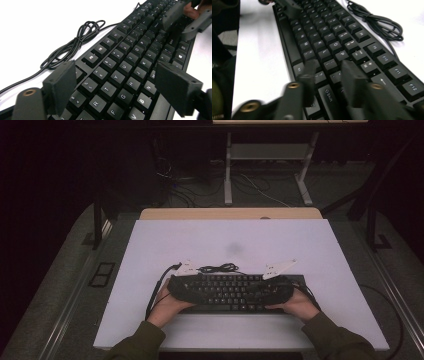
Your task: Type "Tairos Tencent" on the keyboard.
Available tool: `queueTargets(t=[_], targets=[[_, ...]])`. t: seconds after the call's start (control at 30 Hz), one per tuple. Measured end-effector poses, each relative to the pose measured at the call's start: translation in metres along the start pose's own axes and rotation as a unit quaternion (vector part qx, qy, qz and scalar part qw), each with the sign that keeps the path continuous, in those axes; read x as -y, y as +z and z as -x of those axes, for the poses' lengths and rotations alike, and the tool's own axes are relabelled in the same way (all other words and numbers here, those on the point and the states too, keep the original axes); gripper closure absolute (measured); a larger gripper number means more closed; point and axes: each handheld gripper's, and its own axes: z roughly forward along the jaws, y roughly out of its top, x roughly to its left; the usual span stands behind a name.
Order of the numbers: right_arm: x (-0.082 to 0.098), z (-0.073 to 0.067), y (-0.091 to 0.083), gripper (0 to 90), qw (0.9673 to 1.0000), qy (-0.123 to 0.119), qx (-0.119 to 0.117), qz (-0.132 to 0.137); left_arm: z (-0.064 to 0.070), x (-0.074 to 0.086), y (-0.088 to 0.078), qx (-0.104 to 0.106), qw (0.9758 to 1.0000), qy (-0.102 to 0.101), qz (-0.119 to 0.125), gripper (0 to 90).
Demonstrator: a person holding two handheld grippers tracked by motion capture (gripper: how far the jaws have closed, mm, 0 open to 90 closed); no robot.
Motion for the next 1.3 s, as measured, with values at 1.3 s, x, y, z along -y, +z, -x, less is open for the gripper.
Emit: queueTargets(t=[1.3], targets=[[-0.016,0.004,0.008,32.8,0.9991,0.007,0.021,0.036,-0.004,0.016,-0.023,-0.019,0.9994,-0.016,0.023,15.6]])
